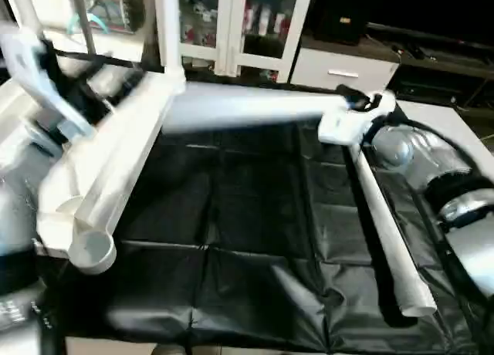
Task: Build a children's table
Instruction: Pick table leg
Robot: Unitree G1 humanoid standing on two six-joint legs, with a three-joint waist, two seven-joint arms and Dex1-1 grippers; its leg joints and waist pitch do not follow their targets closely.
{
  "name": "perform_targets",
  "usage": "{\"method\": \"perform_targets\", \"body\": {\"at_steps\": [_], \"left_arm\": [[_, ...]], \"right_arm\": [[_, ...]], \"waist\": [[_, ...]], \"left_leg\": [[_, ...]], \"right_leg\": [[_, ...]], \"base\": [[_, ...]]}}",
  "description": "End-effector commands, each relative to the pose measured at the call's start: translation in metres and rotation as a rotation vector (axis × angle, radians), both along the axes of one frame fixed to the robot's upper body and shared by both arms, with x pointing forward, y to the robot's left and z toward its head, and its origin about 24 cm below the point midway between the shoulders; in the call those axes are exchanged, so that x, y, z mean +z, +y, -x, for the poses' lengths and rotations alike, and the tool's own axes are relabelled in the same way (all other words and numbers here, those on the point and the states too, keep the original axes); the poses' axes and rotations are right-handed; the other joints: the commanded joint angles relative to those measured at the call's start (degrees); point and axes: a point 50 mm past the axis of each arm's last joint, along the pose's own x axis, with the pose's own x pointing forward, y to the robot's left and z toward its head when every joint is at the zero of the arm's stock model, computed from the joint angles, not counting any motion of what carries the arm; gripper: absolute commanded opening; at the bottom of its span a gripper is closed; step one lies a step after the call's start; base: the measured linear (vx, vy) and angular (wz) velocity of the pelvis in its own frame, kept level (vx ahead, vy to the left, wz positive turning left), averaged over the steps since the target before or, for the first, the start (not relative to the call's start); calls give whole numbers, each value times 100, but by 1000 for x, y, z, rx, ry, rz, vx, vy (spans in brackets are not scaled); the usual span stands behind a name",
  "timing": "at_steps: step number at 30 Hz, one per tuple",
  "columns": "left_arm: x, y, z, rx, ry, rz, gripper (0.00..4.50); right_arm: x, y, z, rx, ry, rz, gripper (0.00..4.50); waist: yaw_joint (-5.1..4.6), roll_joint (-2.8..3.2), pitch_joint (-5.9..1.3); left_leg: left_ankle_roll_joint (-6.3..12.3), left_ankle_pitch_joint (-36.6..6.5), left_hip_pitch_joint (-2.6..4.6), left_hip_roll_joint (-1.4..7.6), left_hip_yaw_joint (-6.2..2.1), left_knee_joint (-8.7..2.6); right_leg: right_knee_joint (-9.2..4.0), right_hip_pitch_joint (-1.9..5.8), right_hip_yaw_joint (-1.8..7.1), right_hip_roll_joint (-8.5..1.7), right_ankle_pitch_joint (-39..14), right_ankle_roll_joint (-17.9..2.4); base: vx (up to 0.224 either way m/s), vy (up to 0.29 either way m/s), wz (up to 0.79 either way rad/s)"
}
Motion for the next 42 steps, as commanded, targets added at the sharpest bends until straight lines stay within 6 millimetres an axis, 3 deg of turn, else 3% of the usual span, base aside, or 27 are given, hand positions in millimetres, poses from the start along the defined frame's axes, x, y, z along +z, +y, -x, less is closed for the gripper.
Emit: {"method": "perform_targets", "body": {"at_steps": [1,2,4,8,11,13,14,15,20,22,23,27,31,34,36,38,42], "left_arm": [[7,-9,1,11,-49,30,439],[7,-9,-4,83,-54,88,441],[7,-10,-5,88,-53,113,449],[6,-38,-3,-6,-32,113,450],[9,-69,-2,-125,-51,155,450],[9,-76,-2,-148,-51,155,450],[10,-84,-2,-183,-52,152,450],[11,-94,-2,-231,-57,148,450],[16,-101,-7,-263,-53,148,450],[21,-103,-7,-300,-62,162,450],[22,-105,-6,-318,-64,167,450],[21,-110,-1,-415,-46,136,450],[8,-117,8,-531,17,71,450],[3,-122,14,-609,62,114,450],[2,-125,17,-655,81,141,450],[-1,-127,20,-698,90,124,450],[-2,-127,19,-693,100,120,450]], "right_arm": [[2,-3,-2,-55,66,-192,183],[-2,1,-3,-110,155,-401,183],[-2,5,-3,-108,165,-453,183],[3,37,5,16,172,-665,183],[10,67,23,200,234,-835,183],[11,74,29,258,276,-894,183],[13,80,37,330,325,-936,183],[15,89,51,449,413,-990,183],[17,90,73,572,515,-981,183],[18,90,85,618,590,-987,183],[18,89,90,631,616,-990,183],[16,85,106,694,755,-1000,183],[10,83,114,698,872,-1005,183],[9,82,114,669,903,-1028,183],[8,83,115,666,922,-1019,183],[8,84,117,667,944,-1010,183],[9,84,118,664,959,-1010,183]], "waist": [[14,76,-435],[15,79,-427],[29,72,-446],[90,62,-441],[168,109,-450],[160,84,-449],[183,109,-430],[220,180,-438],[260,182,-408],[260,179,-411],[294,184,-409],[271,186,-400],[271,188,-374],[266,189,-361],[270,153,-370],[264,166,-358],[259,170,-361]], "left_leg": [[-281,-1446,261,216,-89,-388],[-194,-1505,263,224,-92,-401],[-161,-1440,256,234,-113,-415],[-252,-1279,282,246,-102,-423],[-325,-1341,299,253,-119,-445],[-305,-1419,302,237,-120,-464],[-304,-1526,316,238,-122,-476],[-350,-1572,334,253,-140,-488],[-617,-2018,350,238,-156,-539],[-665,-2084,329,232,-170,-544],[-647,-2100,357,237,-171,-534],[-688,-2192,308,229,-197,-554],[-738,-2454,327,226,-221,-554],[-817,-2696,357,230,-233,-559],[-828,-2653,358,233,-227,-546],[-812,-2604,326,230,-235,-571],[-801,-2572,351,226,-227,-557]], "right_leg": [[-330,166,194,-260,-202,-1153],[-347,191,213,-271,-154,-1147],[-327,202,191,-284,-111,-1147],[-345,185,195,-304,-148,-1041],[-345,186,195,-319,-210,-961],[-364,166,185,-286,-250,-931],[-388,163,192,-285,-371,-889],[-382,160,189,-302,-397,-859],[-472,130,187,-301,-921,-711],[-485,142,185,-324,-1155,-688],[-492,129,193,-321,-1189,-660],[-517,131,178,-343,-1493,-657],[-571,97,172,-376,-2096,-577],[-610,48,169,-397,-2408,-566],[-608,50,171,-401,-2342,-622],[-606,71,170,-395,-2342,-564],[-618,58,178,-394,-2341,-521]], "base": [[0,0,0],[0,0,0],[0,0,0],[0,0,0],[0,0,0],[0,0,0],[0,0,0],[0,0,0],[0,0,0],[0,0,0],[0,0,0],[0,0,0],[0,0,0],[0,0,0],[0,0,0],[0,0,0],[0,0,0]]}}
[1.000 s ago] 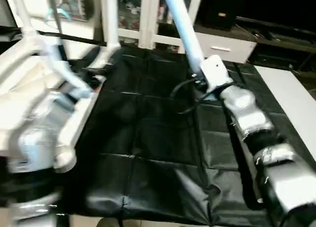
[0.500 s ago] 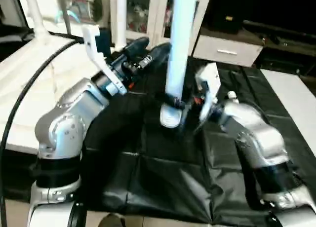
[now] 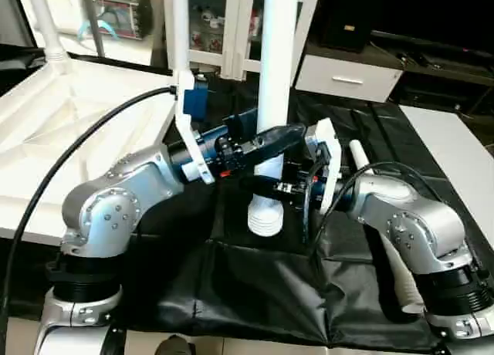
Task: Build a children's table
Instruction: Pick table leg
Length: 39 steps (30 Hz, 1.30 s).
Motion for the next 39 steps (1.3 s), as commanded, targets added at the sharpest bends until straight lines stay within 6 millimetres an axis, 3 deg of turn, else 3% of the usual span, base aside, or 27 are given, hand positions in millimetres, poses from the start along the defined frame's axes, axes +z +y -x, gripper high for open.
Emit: {"method": "perform_targets", "body": {"at_steps": [1,9,18,19,22,39], "left_arm": [[1,-5,3,-35,-5,-8,450],[4,-5,-4,-12,17,23,450],[4,-2,-3,-27,32,36,450],[4,-2,-2,-31,33,36,421],[3,-3,-3,-30,38,29,411],[3,-9,-7,16,14,-33,248]], "right_arm": [[8,-2,1,7,-18,2,183],[9,-3,5,24,-2,7,183],[9,-3,9,51,12,4,183],[8,-3,9,52,12,8,183],[7,-3,9,50,10,15,183],[7,0,6,29,-26,56,183]], "waist": [[-8,132,-372],[1,147,-382],[3,159,-362],[3,158,-361],[5,166,-356],[-3,147,-354]], "left_leg": [[-786,-2525,253,225,-210,-546],[-775,-2295,242,224,-186,-552],[-780,-2442,261,230,-195,-553],[-794,-2475,266,232,-199,-557],[-797,-2505,265,230,-202,-558],[-782,-2413,250,238,-203,-567]], "right_leg": [[-593,47,205,-374,-2354,-566],[-557,73,211,-351,-1937,-664],[-589,55,209,-365,-2214,-637],[-586,53,208,-363,-2239,-626],[-599,48,210,-372,-2320,-605],[-603,50,216,-375,-2282,-580]], "base": [[0,0,0],[0,0,0],[0,0,0],[0,0,0],[0,0,0],[0,0,0]]}}
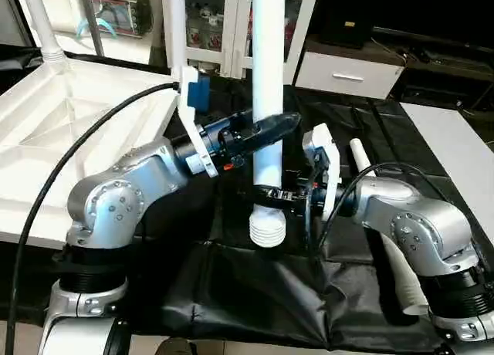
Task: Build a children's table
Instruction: Pick table leg
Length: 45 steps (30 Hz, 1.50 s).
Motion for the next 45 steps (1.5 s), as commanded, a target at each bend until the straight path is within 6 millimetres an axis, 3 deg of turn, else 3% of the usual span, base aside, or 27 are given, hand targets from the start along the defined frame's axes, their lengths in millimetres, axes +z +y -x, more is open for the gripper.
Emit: {"method": "perform_targets", "body": {"at_steps": [1,7,9,19,26,29,31,35,38,45], "left_arm": [[2,-5,1,-10,-19,-34,236],[8,-1,-3,32,-36,4,192],[9,2,-5,47,-37,18,188],[12,13,-10,72,-43,63,183],[13,35,-10,-40,-52,74,183],[18,39,-3,-155,-53,119,183],[27,39,2,-255,-82,161,183],[37,34,7,-370,-113,176,183],[44,27,6,-436,-140,181,183],[45,15,9,-527,-138,166,183]], "right_arm": [[7,-1,-1,-13,-55,13,183],[9,2,-4,-15,-58,-7,183],[10,3,-5,-17,-53,-27,253],[23,-1,-9,-41,-88,-102,343],[55,-50,0,25,-103,-267,395],[54,-63,-4,-16,-102,-225,420],[47,-67,-5,-29,-91,-166,426],[45,-62,2,28,-63,-163,426],[45,-51,8,104,-47,-165,426],[48,-34,15,233,-20,-218,426]], "waist": [[-9,109,-369],[-9,110,-365],[-11,109,-365],[-6,131,-369],[41,139,-402],[39,155,-418],[46,158,-419],[38,151,-405],[40,167,-389],[37,165,-402]], "left_leg": [[-779,-2419,249,238,-204,-551],[-776,-2427,245,240,-205,-553],[-771,-2460,251,239,-206,-551],[-784,-2483,262,234,-203,-566],[-626,-2017,260,221,-158,-565],[-616,-1669,246,212,-124,-546],[-618,-1635,245,208,-114,-538],[-593,-1787,256,207,-112,-538],[-600,-1936,269,229,-131,-543],[-653,-1941,264,235,-140,-547]], "right_leg": [[-597,56,214,-373,-2290,-578],[-604,52,216,-384,-2360,-586],[-606,45,213,-386,-2387,-586],[-605,42,214,-374,-2278,-571],[-551,112,210,-337,-1585,-700],[-495,135,198,-338,-1164,-965],[-493,144,194,-351,-1192,-1067],[-509,146,194,-350,-1385,-1110],[-542,138,203,-372,-1726,-1020],[-531,141,201,-376,-1688,-1038]], "base": [[0,0,0],[0,0,0],[0,0,0],[0,0,0],[0,0,0],[0,0,0],[0,0,0],[0,0,0],[0,0,0],[0,0,0]]}}
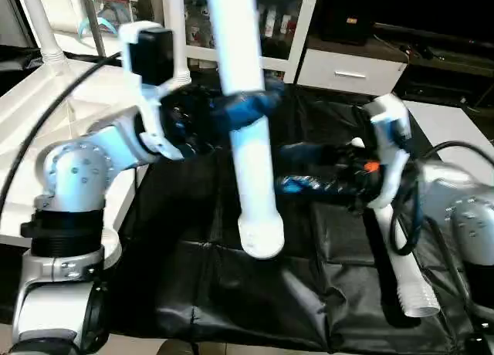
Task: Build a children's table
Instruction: Pick table leg
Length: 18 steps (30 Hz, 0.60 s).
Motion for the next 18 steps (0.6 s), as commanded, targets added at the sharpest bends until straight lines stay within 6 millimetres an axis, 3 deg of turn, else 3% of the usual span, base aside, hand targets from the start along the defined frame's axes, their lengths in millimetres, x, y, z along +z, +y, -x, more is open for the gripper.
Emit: {"method": "perform_targets", "body": {"at_steps": [1,9,18], "left_arm": [[3,-9,2,-58,-20,-21,183],[3,-15,2,-94,-27,-24,183],[3,-18,1,-98,-31,-14,183]], "right_arm": [[9,6,7,93,-19,-21,426],[-3,21,12,186,-25,62,426],[-6,28,14,265,-2,64,343]], "waist": [[21,114,-401],[25,127,-403],[25,112,-407]], "left_leg": [[-627,-1930,257,236,-155,-482],[-657,-1866,247,241,-154,-480],[-621,-1868,246,242,-156,-477]], "right_leg": [[-484,139,203,-373,-1665,-1022],[-473,141,204,-379,-1608,-1014],[-470,148,206,-374,-1589,-1021]], "base": [[0,0,0],[0,0,0],[0,0,0]]}}
